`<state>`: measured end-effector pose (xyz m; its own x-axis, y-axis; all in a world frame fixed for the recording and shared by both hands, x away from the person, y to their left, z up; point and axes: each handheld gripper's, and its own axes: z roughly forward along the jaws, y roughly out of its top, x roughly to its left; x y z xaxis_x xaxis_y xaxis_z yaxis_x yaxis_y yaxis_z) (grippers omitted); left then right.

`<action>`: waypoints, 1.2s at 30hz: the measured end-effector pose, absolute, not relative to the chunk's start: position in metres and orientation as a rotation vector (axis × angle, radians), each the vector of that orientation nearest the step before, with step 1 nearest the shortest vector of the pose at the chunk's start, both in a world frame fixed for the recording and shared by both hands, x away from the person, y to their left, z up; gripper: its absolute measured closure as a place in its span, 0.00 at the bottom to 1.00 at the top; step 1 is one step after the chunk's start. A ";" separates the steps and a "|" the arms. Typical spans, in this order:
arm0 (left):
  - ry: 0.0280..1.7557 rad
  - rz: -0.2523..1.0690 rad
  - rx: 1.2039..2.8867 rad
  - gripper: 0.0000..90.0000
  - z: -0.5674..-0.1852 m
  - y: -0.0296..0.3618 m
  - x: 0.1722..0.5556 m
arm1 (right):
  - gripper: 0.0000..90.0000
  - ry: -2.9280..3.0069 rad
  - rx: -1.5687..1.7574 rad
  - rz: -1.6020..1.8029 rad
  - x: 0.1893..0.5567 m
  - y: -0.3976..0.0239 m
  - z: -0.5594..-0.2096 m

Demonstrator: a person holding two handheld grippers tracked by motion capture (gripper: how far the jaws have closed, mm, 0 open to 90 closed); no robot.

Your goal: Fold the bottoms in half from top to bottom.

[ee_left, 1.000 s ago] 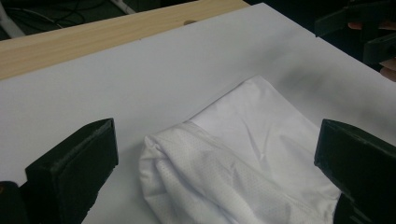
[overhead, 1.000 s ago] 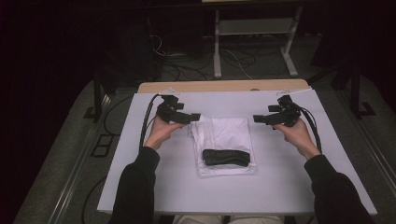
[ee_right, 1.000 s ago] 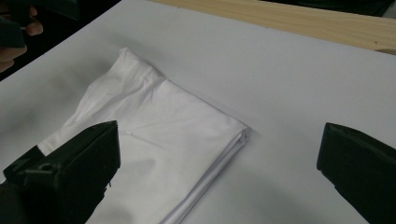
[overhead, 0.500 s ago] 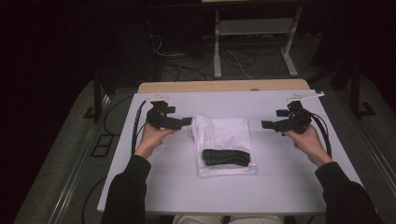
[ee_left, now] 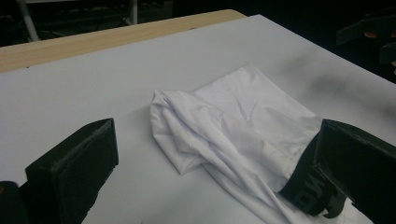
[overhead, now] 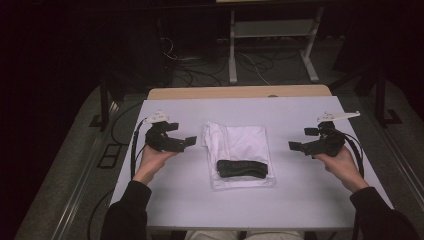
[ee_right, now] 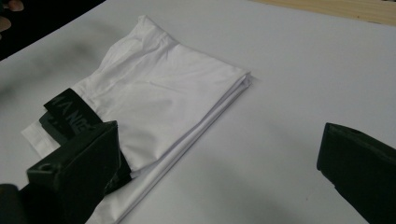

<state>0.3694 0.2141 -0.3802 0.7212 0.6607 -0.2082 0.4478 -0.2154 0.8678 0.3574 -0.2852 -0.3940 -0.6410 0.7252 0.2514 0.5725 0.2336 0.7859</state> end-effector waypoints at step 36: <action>0.893 0.334 1.784 0.00 -0.408 0.257 0.292 | 0.00 2.212 1.287 1.337 0.273 -0.328 -0.429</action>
